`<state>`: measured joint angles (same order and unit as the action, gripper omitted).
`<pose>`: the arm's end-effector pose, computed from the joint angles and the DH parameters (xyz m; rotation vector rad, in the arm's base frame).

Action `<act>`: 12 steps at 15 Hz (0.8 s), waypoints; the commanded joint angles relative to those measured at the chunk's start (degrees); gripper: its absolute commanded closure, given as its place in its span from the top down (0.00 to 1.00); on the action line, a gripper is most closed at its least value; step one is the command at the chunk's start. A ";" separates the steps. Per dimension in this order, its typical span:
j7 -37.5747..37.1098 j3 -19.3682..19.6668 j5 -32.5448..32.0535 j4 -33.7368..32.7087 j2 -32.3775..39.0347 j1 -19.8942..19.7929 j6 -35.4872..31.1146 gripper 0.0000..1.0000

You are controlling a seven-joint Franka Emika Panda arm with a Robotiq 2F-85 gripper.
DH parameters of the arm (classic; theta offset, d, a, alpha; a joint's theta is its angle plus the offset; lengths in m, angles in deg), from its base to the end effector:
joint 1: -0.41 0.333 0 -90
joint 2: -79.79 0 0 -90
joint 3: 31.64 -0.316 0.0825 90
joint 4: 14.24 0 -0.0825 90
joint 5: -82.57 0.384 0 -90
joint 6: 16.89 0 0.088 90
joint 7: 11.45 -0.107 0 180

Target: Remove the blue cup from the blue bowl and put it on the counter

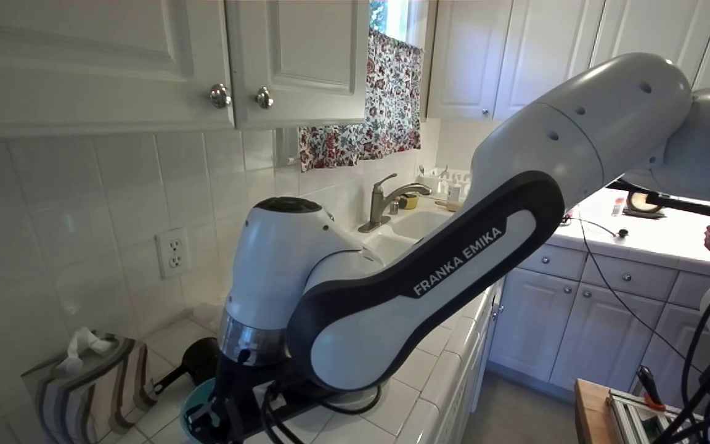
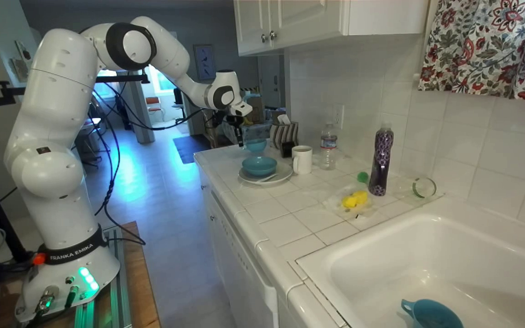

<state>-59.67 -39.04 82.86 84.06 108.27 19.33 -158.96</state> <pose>0.6260 0.2979 0.3300 -2.8556 0.5932 -0.2605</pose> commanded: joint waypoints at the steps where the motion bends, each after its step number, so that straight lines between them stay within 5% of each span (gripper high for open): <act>1: 0.66 0.21 2.11 -3.07 2.71 0.51 -0.84 0.03; 12: 0.96 0.04 4.03 -5.35 5.58 0.60 -1.38 0.03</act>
<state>-59.65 -39.11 84.76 80.72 112.35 19.51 -159.81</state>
